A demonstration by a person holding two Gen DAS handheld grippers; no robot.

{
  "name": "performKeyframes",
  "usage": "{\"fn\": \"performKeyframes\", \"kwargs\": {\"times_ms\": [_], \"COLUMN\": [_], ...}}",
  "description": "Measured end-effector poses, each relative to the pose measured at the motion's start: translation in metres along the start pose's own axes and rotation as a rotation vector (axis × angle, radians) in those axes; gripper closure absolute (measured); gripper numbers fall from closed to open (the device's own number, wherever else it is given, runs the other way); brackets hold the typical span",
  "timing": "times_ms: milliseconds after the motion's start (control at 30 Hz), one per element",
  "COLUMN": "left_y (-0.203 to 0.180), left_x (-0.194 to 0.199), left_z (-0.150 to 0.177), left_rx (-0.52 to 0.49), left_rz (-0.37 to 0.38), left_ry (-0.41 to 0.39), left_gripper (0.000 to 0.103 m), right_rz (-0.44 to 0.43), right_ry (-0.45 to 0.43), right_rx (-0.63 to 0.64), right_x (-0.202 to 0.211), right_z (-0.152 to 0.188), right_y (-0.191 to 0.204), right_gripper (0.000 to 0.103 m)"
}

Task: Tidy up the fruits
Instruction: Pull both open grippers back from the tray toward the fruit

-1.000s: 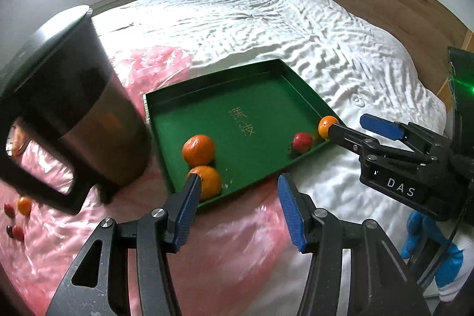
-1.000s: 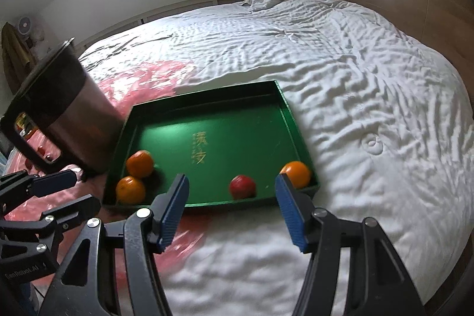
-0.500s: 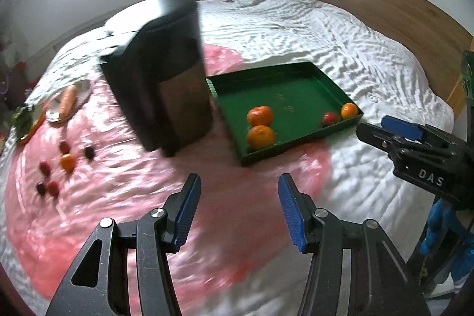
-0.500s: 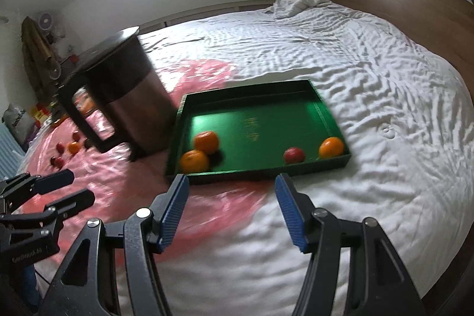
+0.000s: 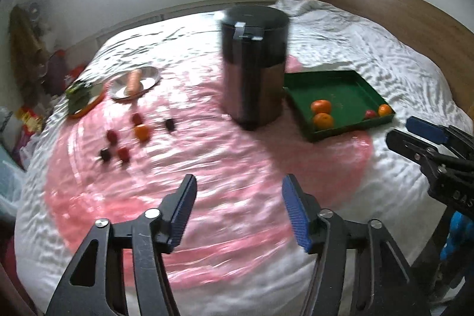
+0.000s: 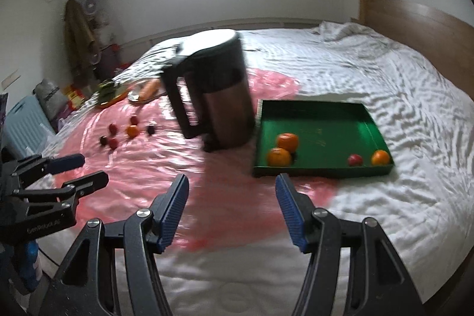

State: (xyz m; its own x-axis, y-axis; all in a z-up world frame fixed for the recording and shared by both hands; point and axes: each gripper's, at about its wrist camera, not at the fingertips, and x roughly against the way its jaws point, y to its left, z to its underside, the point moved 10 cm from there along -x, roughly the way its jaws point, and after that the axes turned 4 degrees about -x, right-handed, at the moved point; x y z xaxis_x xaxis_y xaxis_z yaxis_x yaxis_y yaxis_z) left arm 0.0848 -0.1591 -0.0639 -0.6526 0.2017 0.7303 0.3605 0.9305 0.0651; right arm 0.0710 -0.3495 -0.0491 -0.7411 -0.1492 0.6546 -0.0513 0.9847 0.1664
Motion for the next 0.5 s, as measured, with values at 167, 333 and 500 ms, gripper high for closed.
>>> {"fn": "performKeyframes", "kwargs": {"times_ms": [167, 333, 500], "left_y": [0.049, 0.101, 0.150], "left_x": [0.006, -0.005, -0.026], "left_z": [0.016, 0.038, 0.058], "left_rx": [0.047, 0.120, 0.191], "left_rz": [-0.061, -0.120, -0.164], "left_ry": [-0.010, -0.009, 0.015], "left_gripper": [0.046, 0.046, 0.046], "right_rz": [-0.041, -0.121, -0.166], "right_ry": [-0.028, 0.001, 0.004], "right_rx": [0.054, 0.105, 0.166], "right_x": [-0.005, -0.034, -0.067], "right_z": [-0.003, -0.001, -0.004], "right_y": [0.045, 0.096, 0.139], "right_gripper": [0.000, 0.000, 0.000]}}
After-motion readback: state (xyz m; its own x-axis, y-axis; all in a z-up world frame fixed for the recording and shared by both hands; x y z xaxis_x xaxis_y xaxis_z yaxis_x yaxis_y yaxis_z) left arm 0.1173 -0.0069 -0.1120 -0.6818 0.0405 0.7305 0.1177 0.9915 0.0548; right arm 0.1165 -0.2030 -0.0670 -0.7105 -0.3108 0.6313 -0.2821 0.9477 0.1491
